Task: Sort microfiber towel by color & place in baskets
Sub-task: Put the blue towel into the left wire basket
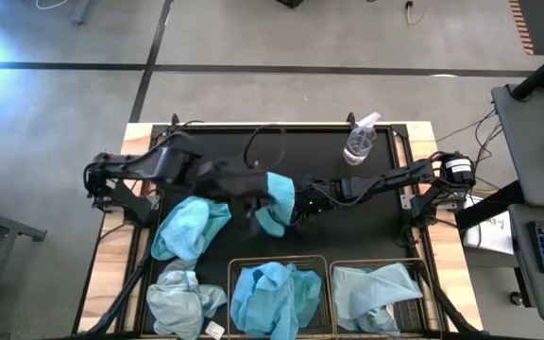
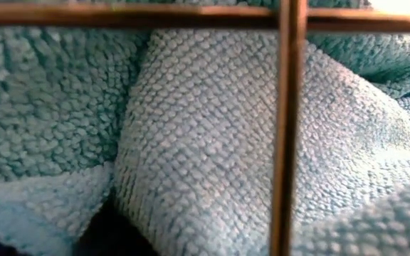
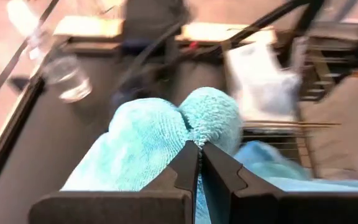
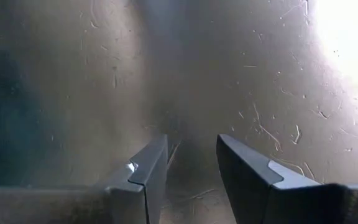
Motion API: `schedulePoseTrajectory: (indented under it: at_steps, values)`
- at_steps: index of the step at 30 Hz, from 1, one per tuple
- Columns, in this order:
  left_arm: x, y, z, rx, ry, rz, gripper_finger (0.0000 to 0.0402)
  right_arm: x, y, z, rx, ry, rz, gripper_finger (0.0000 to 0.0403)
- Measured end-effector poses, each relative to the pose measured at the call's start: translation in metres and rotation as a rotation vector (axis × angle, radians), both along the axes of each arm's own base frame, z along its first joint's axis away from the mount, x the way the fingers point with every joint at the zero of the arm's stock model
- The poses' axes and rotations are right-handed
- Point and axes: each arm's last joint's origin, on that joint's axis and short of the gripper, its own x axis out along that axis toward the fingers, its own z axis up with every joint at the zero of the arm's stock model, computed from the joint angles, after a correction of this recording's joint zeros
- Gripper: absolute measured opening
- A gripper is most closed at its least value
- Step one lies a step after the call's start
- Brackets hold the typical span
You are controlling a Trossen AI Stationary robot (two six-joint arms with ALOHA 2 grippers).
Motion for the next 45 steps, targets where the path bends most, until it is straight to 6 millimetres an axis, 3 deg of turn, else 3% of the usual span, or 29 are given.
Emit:
schedulePoseTrajectory:
  at_steps: [6,12,17,28,45]
  values:
    - [-0.015,-0.044,0.01,0.018,-0.051,-0.079,0.0,0.0,0.0,0.0,0.0,0.0,0.0,0.0134]
    - [-0.016,-0.082,-0.006,-0.002,-0.072,-0.173,0.0,0.0,0.0,0.0,0.0,-0.001,0.0,0.0134]
    - [-0.014,-0.102,-0.019,-0.028,-0.086,-0.212,0.0,0.0,0.0,0.0,0.0,-0.002,0.0,0.0134]
    - [-0.011,-0.126,-0.039,-0.037,-0.087,-0.257,0.0,0.0,0.0,0.0,0.0,-0.005,0.0,0.0134]
    - [0.022,-0.148,-0.116,-0.001,0.132,-0.205,0.0,0.0,0.0,0.0,-0.005,-0.005,0.005,0.0134]
